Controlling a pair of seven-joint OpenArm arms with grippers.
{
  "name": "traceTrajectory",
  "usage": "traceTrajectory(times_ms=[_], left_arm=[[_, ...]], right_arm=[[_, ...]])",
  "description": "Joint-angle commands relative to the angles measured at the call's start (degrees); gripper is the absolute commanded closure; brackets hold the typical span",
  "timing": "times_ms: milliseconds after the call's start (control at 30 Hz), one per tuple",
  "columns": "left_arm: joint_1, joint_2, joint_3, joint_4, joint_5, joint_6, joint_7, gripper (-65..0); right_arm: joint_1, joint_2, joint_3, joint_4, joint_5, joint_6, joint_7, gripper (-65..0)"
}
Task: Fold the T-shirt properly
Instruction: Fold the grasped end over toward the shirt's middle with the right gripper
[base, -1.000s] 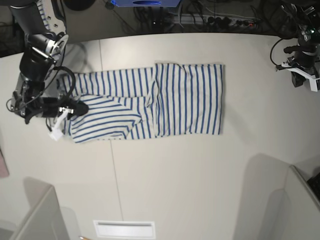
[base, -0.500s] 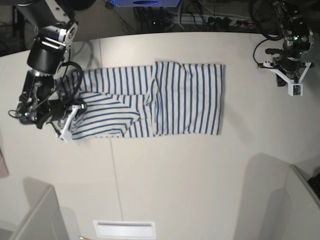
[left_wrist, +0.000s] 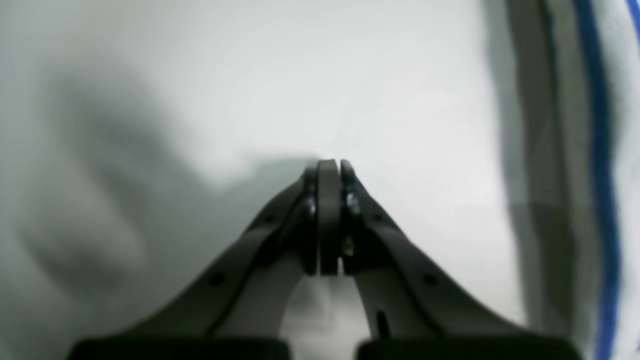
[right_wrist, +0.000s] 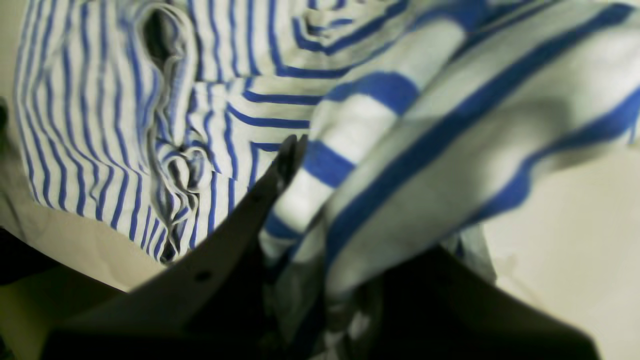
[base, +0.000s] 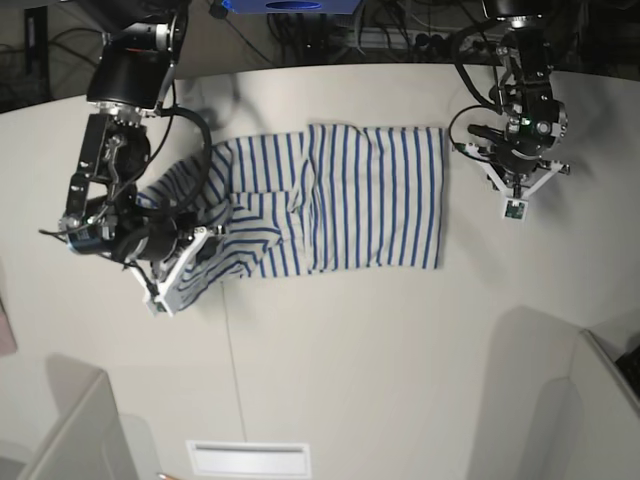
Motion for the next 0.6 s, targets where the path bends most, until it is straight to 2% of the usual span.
traceTrajectory(times_ms=[0, 133, 333, 500, 567], left_arm=[[-0.6, -0.2, 1.3, 0.7, 0.1, 0.1, -0.7, 0.0], [-2.1, 0.3, 6.4, 0.0, 0.2, 0.1, -0.6, 0.0], [-1.7, 1.1, 10.1, -0.9, 0.2, 0.1, -0.5, 0.0], [-1.6, 1.1, 14.5, -0.8, 0.2, 0.1, -0.5, 0.0], [-1.3, 1.1, 16.1, -0.9, 0.2, 0.1, -0.5, 0.0]], right_arm=[[1.6, -0.6, -1.4, 1.3, 0.8, -1.3, 1.2, 0.0], [2.3, -1.2, -5.9, 2.4, 0.8, -7.1, 1.2, 0.0], [1.3, -2.8, -12.6, 4.6, 0.7, -14.5, 3.2, 0.0], [1.0, -3.4, -15.9, 6.0, 0.5, -16.4, 3.3, 0.0], [0.8, -4.3, -16.2, 6.5, -1.8, -16.6, 3.3, 0.0]])
